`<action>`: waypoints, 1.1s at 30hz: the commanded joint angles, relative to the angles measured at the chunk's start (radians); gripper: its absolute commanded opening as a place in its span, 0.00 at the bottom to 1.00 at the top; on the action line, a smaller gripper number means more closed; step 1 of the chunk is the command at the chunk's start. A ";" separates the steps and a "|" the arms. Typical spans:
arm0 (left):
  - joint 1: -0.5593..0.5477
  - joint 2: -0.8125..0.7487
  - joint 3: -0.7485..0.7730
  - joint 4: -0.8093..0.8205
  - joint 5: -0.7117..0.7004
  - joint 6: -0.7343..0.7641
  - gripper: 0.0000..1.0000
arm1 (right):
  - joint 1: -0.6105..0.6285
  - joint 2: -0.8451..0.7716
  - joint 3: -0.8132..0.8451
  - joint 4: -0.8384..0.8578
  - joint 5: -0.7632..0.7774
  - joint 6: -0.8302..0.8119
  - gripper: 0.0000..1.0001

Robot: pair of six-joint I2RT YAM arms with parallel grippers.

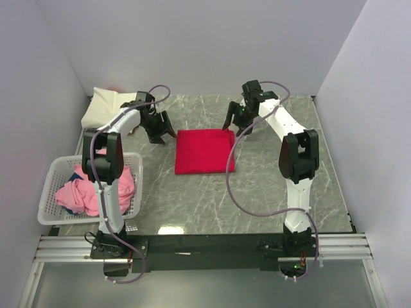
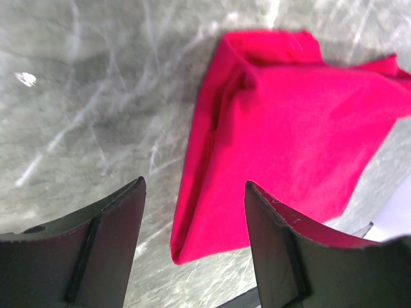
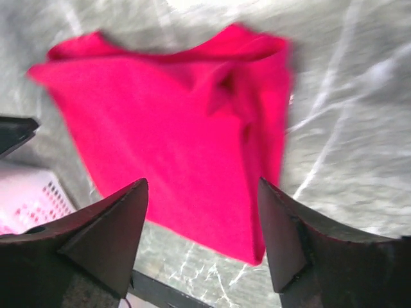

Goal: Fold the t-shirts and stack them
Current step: Neatly place the folded tshirt to the corner

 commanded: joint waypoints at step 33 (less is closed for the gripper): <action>0.006 -0.233 -0.638 0.703 0.247 -0.145 0.75 | 0.089 0.009 -0.332 0.078 -0.012 0.002 0.66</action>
